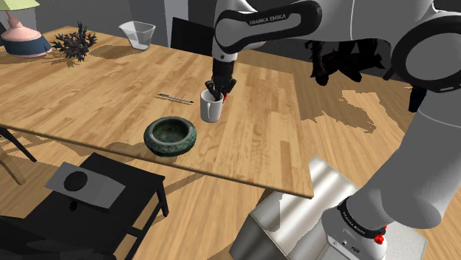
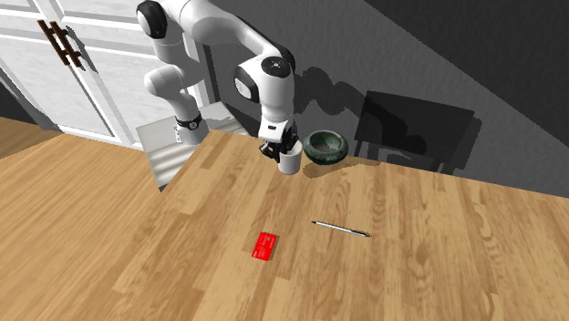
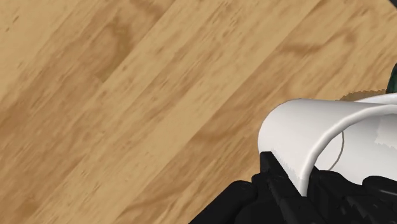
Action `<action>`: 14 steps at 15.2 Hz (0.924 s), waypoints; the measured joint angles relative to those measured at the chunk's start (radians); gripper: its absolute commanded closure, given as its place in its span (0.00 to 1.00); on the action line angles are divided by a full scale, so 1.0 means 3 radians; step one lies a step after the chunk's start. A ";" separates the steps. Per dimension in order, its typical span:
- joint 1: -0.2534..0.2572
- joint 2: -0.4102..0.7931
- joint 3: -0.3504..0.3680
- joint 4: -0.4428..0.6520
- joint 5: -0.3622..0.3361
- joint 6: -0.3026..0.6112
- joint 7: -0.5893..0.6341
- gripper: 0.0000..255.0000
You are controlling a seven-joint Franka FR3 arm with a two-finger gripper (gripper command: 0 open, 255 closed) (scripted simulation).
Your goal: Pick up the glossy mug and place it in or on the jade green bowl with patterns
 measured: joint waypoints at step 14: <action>-0.0011 -0.0100 -0.0003 0.0486 -0.0004 -0.0585 0.0030 1.00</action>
